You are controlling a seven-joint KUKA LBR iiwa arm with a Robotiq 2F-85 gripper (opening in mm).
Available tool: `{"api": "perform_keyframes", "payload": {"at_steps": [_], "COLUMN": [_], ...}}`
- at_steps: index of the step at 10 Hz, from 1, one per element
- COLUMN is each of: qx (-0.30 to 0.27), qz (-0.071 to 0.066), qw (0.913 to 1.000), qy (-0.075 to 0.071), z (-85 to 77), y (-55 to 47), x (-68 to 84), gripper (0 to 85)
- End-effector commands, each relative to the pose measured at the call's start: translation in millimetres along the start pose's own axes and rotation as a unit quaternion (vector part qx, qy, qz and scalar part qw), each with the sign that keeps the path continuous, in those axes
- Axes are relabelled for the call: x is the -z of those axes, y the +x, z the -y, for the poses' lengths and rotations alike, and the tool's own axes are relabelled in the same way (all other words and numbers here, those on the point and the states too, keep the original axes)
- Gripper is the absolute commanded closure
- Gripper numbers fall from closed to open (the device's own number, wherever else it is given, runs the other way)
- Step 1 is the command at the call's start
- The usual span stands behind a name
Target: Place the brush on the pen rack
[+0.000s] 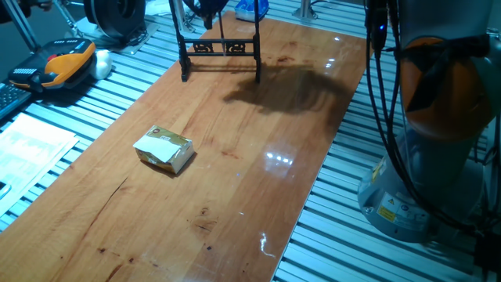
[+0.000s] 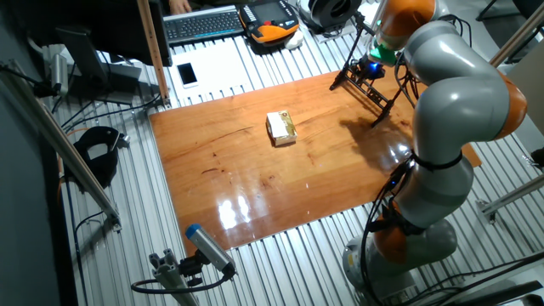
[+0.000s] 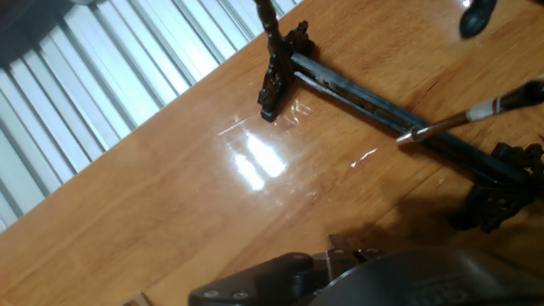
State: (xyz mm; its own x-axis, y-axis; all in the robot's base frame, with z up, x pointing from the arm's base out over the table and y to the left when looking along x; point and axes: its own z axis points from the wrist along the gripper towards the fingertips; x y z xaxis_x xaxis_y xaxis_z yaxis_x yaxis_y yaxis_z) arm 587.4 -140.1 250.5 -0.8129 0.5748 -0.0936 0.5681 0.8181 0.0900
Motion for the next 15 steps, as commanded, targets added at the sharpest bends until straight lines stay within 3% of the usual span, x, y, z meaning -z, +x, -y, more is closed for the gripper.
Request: {"api": "perform_keyframes", "payload": {"at_steps": [1, 4, 6, 8, 9, 11, 15], "qx": [-0.001, 0.002, 0.009, 0.03, 0.052, 0.127, 0.216], "qz": [0.001, 0.0, -0.011, -0.011, -0.021, -0.046, -0.045], "qw": [1.0, 1.0, 0.9999, 0.9995, 0.9984, 0.9908, 0.9753], "qy": [0.002, 0.0, -0.006, 0.004, 0.008, 0.007, 0.018], "z": [-2.5, -3.5, -5.2, -9.0, -11.2, -11.3, -8.7], "y": [1.8, 4.5, 7.5, 15.2, 17.2, 19.1, 20.2], "x": [0.0, -0.2, -2.4, -4.6, -3.9, -2.3, 0.3], "gripper": [85.0, 85.0, 85.0, 85.0, 85.0, 85.0, 85.0]}}
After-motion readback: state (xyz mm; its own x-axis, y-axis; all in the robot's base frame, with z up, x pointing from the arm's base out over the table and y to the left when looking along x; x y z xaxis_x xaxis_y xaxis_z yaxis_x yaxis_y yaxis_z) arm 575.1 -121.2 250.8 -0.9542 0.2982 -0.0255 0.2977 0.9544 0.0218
